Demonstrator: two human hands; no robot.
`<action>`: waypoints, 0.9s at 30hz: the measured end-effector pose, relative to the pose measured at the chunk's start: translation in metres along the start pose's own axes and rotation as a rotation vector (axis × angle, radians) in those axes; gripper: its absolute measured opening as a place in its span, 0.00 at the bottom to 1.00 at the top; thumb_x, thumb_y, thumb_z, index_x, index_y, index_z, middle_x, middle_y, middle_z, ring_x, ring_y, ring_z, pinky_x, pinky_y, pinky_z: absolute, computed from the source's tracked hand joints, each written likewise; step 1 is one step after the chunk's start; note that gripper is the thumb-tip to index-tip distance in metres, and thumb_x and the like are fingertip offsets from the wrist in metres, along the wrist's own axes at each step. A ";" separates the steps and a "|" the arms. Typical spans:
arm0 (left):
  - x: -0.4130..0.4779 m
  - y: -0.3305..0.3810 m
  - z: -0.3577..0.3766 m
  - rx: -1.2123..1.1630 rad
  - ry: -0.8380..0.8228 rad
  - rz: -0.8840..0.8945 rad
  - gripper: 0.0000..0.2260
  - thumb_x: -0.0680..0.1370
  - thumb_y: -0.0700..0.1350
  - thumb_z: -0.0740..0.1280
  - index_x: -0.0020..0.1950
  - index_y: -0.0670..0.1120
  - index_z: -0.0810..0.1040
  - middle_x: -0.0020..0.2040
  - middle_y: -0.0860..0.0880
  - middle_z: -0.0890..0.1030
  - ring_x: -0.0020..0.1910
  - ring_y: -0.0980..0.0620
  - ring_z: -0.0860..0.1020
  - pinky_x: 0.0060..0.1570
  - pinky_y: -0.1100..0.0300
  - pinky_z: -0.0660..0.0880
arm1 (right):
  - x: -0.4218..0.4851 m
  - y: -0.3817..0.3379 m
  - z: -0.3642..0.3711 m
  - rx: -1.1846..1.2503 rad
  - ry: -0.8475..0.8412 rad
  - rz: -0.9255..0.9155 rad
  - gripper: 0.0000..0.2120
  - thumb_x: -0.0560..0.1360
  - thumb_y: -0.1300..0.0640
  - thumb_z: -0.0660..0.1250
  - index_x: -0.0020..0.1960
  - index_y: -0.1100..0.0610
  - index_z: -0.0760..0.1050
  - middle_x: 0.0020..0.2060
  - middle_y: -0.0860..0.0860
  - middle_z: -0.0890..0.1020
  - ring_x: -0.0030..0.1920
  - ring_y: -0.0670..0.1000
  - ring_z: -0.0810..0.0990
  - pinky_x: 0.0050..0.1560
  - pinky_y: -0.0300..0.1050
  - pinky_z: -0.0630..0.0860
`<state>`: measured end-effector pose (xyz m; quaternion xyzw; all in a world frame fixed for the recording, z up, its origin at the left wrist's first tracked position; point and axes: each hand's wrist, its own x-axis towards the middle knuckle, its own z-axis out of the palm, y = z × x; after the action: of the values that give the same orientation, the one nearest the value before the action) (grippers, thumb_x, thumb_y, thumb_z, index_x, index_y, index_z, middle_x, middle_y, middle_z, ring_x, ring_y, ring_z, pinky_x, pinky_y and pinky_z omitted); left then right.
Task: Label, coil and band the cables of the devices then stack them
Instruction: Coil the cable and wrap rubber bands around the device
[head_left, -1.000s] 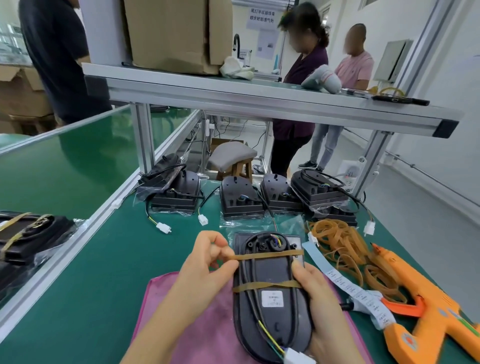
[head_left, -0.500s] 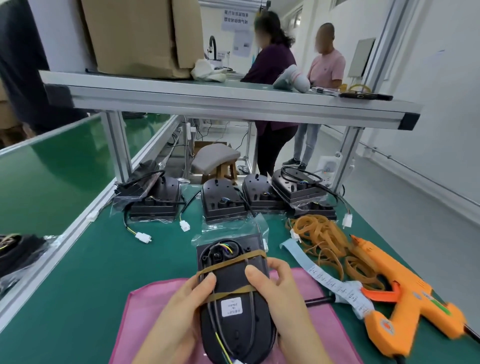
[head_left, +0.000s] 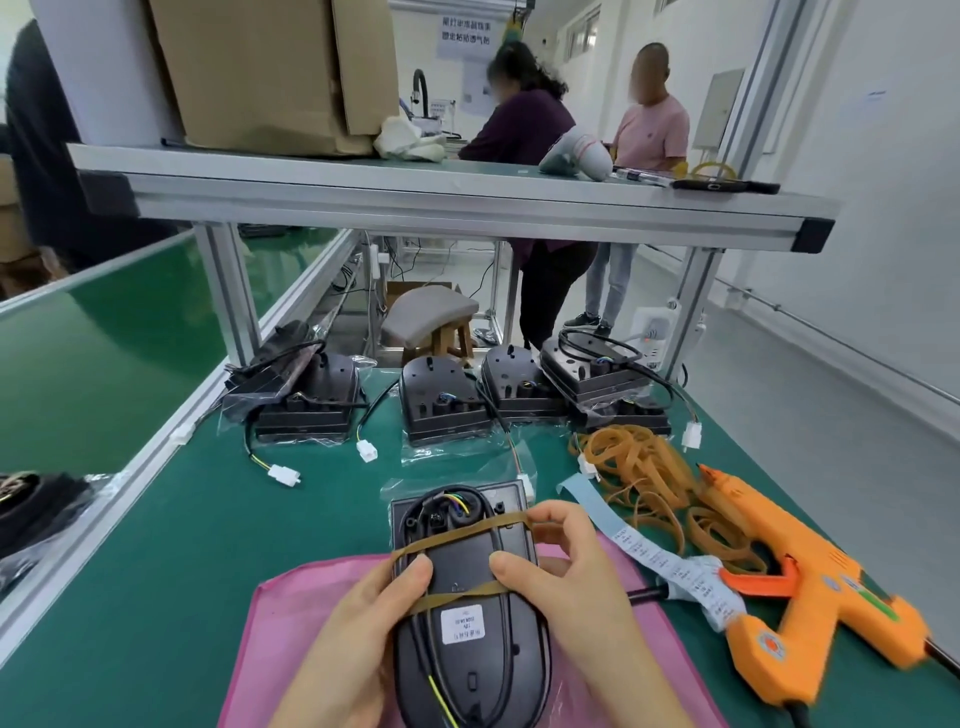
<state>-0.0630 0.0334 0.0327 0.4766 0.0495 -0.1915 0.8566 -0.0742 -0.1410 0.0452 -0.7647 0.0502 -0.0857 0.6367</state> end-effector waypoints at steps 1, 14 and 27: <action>0.000 0.000 0.000 0.013 -0.001 0.003 0.17 0.72 0.42 0.67 0.59 0.38 0.80 0.55 0.35 0.82 0.52 0.36 0.83 0.42 0.50 0.82 | 0.000 0.001 0.000 0.004 0.008 0.006 0.21 0.56 0.42 0.75 0.46 0.35 0.72 0.50 0.41 0.79 0.48 0.49 0.82 0.55 0.49 0.78; -0.004 0.003 -0.009 0.104 -0.080 -0.030 0.19 0.74 0.41 0.64 0.64 0.36 0.77 0.58 0.35 0.81 0.58 0.37 0.80 0.56 0.46 0.79 | 0.004 0.011 -0.003 0.179 -0.038 0.106 0.20 0.53 0.46 0.77 0.37 0.46 0.70 0.38 0.46 0.79 0.36 0.48 0.78 0.40 0.43 0.75; -0.013 0.005 -0.009 0.081 -0.176 -0.037 0.20 0.73 0.41 0.63 0.65 0.46 0.74 0.53 0.48 0.85 0.48 0.53 0.85 0.36 0.65 0.80 | 0.007 0.013 -0.007 0.355 -0.026 0.189 0.16 0.61 0.61 0.79 0.37 0.52 0.71 0.38 0.54 0.77 0.37 0.52 0.76 0.35 0.42 0.71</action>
<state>-0.0724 0.0465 0.0354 0.4912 -0.0248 -0.2502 0.8340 -0.0687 -0.1517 0.0340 -0.6335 0.0976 -0.0229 0.7672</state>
